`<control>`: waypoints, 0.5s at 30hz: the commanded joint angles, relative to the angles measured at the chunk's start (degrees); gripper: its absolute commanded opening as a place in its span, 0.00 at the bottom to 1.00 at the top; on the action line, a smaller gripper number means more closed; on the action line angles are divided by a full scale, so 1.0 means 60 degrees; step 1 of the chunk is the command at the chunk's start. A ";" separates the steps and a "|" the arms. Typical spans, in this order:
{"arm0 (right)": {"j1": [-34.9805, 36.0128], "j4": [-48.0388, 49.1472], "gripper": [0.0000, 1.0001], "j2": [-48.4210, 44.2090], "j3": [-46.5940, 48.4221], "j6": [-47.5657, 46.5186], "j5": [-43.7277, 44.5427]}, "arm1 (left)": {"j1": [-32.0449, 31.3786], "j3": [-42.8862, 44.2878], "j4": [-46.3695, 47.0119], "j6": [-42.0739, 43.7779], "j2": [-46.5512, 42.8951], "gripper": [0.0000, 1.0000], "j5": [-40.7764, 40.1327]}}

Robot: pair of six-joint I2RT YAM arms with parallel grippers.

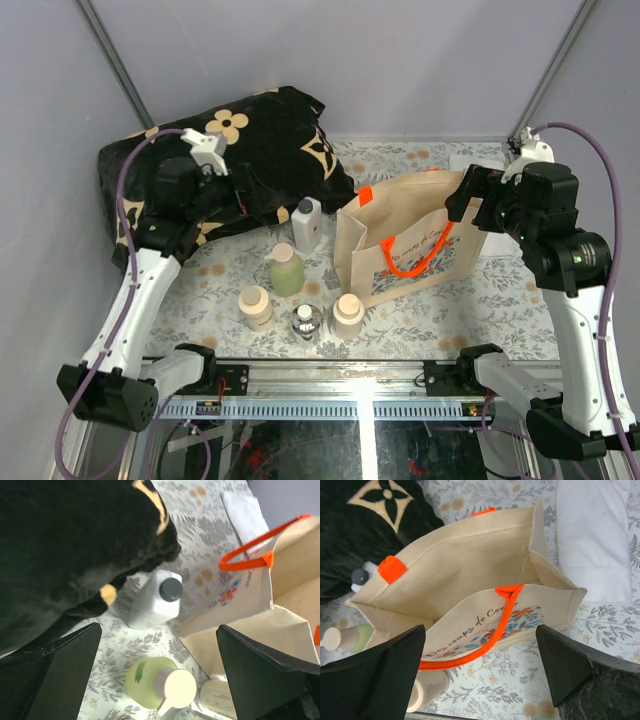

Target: Place the personal care products into the canvas bag

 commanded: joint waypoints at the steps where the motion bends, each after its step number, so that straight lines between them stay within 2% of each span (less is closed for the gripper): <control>1: 0.0019 0.0246 1.00 0.0194 -0.0324 -0.0292 0.0250 | -0.0999 0.0484 -0.0174 0.0426 0.0681 0.99 -0.0404; 7: 0.0020 0.0031 0.99 0.0186 -0.0335 -0.0591 0.0609 | -0.2894 0.1546 -0.0764 0.1164 0.2767 1.00 -0.2417; 11: 0.0007 -0.0264 0.99 -0.0122 -0.0344 -0.0688 0.0893 | -0.3406 0.2084 -0.0827 0.1301 0.4059 1.00 -0.3220; 15: 0.0013 -0.0272 0.99 -0.0529 -0.0677 -0.0590 0.1059 | -0.3462 0.2447 -0.1022 0.1425 0.4745 1.00 -0.4279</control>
